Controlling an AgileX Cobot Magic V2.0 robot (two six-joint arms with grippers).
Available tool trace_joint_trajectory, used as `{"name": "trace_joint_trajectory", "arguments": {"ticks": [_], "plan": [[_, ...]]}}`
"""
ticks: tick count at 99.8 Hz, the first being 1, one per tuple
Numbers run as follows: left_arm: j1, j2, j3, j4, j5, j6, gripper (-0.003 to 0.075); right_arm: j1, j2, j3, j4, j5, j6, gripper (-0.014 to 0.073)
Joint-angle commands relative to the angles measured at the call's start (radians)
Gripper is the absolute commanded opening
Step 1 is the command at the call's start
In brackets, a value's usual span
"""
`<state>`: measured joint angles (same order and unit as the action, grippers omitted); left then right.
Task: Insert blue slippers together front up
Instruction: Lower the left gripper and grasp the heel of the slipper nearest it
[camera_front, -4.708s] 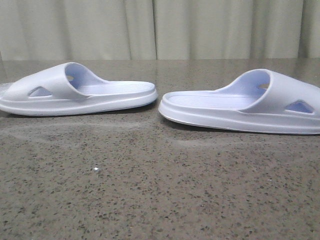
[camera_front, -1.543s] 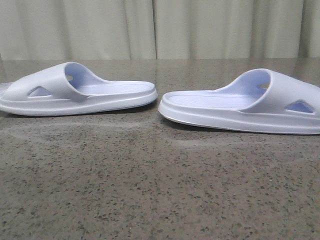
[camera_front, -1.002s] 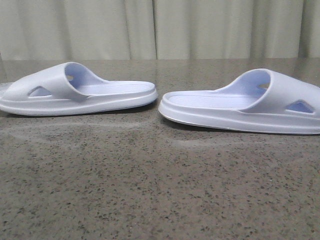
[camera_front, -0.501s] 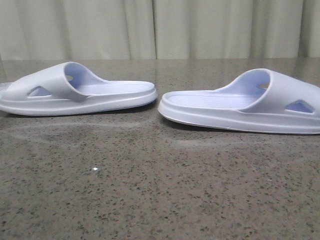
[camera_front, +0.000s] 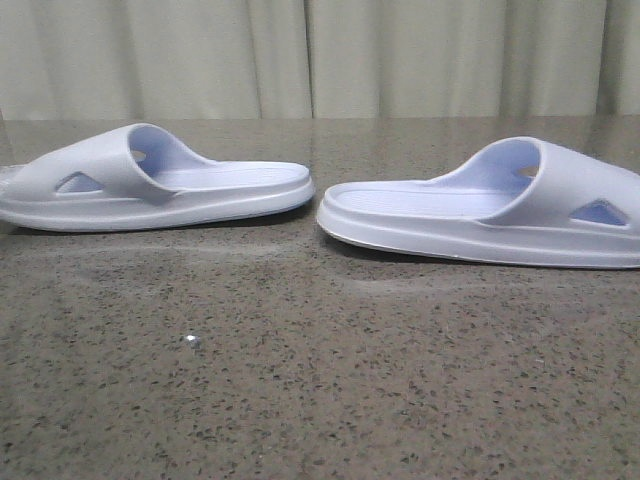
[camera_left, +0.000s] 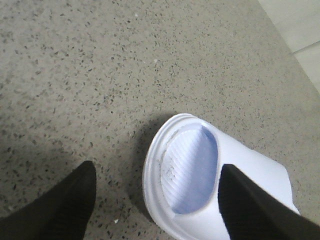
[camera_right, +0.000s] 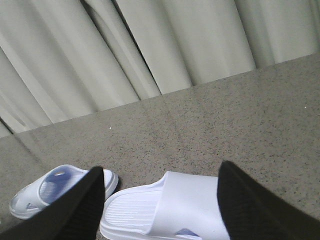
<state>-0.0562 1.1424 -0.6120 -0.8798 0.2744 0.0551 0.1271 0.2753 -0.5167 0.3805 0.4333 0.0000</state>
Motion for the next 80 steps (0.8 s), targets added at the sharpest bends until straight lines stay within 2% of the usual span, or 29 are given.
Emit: {"name": "trace_joint_trajectory", "arguments": {"ticks": [1, 44, 80], "plan": [[-0.002, 0.009, -0.059, -0.018, -0.025, 0.01, 0.0456, 0.001, 0.018, -0.036, 0.011, -0.08, 0.0, 0.0414], [-0.002, 0.157, -0.166, -0.022, 0.039, 0.026, 0.0456, 0.001, 0.018, -0.036, 0.011, -0.082, 0.0, 0.0414], [-0.003, 0.226, -0.187, -0.063, 0.059, 0.027, 0.0456, 0.001, 0.018, -0.036, 0.011, -0.106, 0.0, 0.0414]]}}
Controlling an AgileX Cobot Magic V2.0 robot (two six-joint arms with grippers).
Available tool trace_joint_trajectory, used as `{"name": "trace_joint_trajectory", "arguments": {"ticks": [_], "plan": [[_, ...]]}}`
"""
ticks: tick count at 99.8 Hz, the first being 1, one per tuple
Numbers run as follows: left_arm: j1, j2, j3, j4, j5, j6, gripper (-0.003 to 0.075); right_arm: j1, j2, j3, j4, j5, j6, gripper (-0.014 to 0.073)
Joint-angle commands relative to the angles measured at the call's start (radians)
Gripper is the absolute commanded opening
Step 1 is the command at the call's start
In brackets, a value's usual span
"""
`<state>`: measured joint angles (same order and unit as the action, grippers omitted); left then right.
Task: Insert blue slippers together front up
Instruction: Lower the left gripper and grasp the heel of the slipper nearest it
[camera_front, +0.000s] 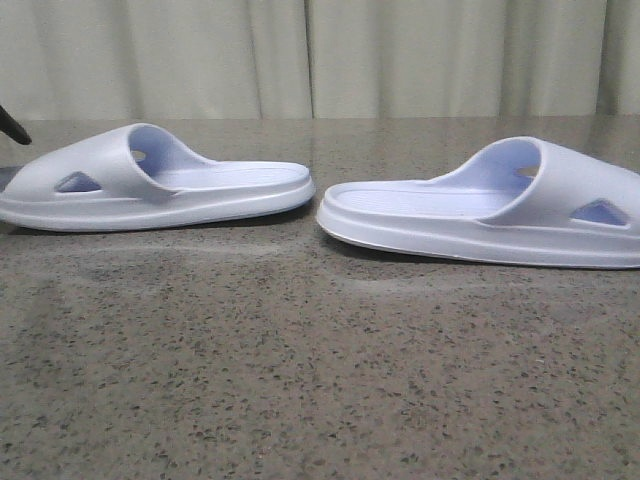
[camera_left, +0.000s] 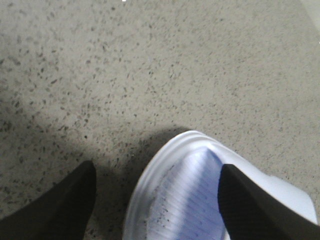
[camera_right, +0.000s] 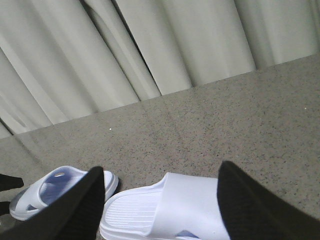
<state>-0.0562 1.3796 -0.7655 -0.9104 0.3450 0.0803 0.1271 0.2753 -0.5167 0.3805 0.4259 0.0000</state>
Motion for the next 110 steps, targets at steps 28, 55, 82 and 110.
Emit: {"name": "trace_joint_trajectory", "arguments": {"ticks": [28, 55, 82, 110], "plan": [[-0.003, 0.024, -0.034, -0.04, 0.011, 0.003, 0.0456, 0.001, 0.018, -0.036, 0.011, -0.115, 0.0, 0.0414], [-0.047, 0.064, -0.034, -0.169, 0.044, 0.127, 0.0456, 0.001, 0.018, -0.034, 0.011, -0.126, 0.0, 0.0414], [-0.084, 0.073, -0.034, -0.183, 0.042, 0.131, 0.0412, 0.001, 0.018, -0.034, 0.011, -0.118, 0.0, 0.0414], [-0.084, 0.073, -0.034, -0.168, 0.028, 0.132, 0.0086, 0.001, 0.018, -0.034, 0.011, -0.109, 0.0, 0.0414]]}}
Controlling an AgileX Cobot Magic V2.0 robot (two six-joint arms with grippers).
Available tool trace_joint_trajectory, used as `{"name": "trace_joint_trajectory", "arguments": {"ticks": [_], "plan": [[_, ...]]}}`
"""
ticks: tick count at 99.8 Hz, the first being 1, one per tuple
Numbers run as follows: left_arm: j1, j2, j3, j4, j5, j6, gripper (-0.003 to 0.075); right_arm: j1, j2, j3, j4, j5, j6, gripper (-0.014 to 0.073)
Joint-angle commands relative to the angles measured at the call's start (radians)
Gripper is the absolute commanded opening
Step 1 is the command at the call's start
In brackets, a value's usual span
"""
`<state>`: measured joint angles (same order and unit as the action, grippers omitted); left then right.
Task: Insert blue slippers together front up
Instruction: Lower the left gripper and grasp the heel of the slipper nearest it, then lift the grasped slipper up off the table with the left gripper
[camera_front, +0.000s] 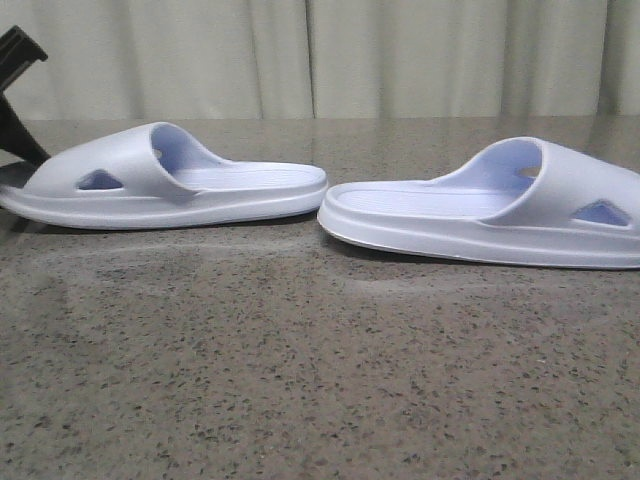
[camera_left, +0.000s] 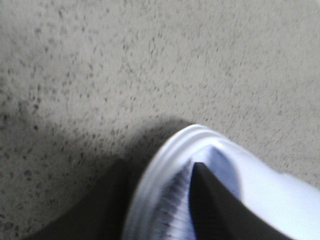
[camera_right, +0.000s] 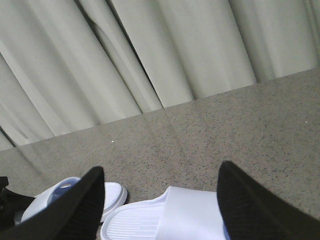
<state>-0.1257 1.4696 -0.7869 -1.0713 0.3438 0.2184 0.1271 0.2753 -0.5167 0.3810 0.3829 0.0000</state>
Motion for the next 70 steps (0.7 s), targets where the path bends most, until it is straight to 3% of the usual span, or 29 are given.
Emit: {"name": "trace_joint_trajectory", "arguments": {"ticks": [1, 6, 25, 54, 70], "plan": [[-0.015, -0.017, -0.012, -0.007, 0.03, -0.006, 0.0069, 0.001, 0.018, -0.034, 0.01, -0.067, 0.0, 0.0414], [-0.015, -0.017, -0.012, 0.004, 0.022, -0.004, 0.0015, 0.001, 0.018, -0.034, 0.01, -0.065, 0.0, 0.0414], [-0.015, -0.017, -0.012, 0.009, 0.002, 0.037, 0.0019, 0.001, 0.018, -0.034, 0.01, -0.063, 0.0, 0.0414], [-0.012, -0.063, -0.012, -0.17, 0.009, 0.182, 0.0019, 0.001, 0.018, -0.034, 0.01, -0.061, 0.0, 0.0414], [-0.011, -0.132, -0.012, -0.196, 0.071, 0.201, 0.0019, 0.001, 0.018, -0.034, 0.01, -0.061, 0.0, 0.0414]]}}
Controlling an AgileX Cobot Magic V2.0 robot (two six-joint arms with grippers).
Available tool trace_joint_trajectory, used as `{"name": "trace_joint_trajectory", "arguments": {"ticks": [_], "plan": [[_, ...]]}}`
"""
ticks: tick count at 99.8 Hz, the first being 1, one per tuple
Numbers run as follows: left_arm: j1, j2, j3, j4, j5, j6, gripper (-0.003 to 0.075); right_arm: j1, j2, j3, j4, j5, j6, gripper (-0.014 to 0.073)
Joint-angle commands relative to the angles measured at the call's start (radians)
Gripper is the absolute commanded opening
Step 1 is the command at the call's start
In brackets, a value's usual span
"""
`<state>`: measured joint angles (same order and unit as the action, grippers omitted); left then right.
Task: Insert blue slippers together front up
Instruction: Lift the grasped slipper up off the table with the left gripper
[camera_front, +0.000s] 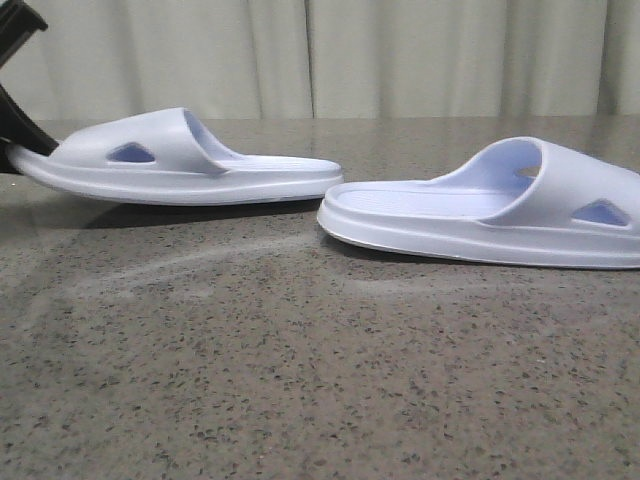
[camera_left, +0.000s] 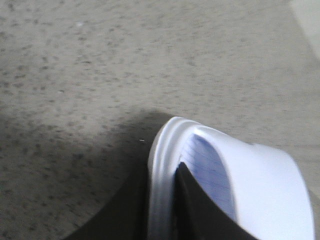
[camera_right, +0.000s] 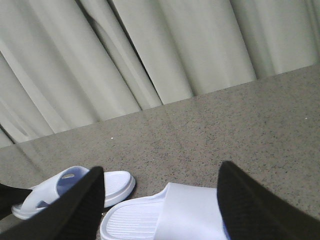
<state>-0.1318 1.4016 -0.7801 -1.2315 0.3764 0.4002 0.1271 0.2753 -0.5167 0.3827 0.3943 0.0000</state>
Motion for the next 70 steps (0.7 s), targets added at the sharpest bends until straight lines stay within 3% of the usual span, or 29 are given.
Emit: {"name": "trace_joint_trajectory", "arguments": {"ticks": [1, 32, 55, 70], "plan": [[-0.005, -0.07, -0.019, -0.038, 0.042, 0.019, 0.0019, 0.001, 0.018, -0.034, 0.009, -0.072, 0.0, 0.0414], [0.086, -0.194, -0.019, -0.156, 0.223, 0.102, 0.0019, 0.001, 0.018, -0.034, 0.009, -0.072, 0.0, 0.0414], [0.187, -0.279, -0.019, -0.192, 0.342, 0.102, 0.0019, 0.001, 0.018, -0.034, 0.009, -0.074, 0.0, 0.0414], [0.198, -0.309, -0.019, -0.213, 0.397, 0.102, 0.0019, 0.001, 0.018, -0.034, 0.009, -0.072, 0.0, 0.0414]]}}
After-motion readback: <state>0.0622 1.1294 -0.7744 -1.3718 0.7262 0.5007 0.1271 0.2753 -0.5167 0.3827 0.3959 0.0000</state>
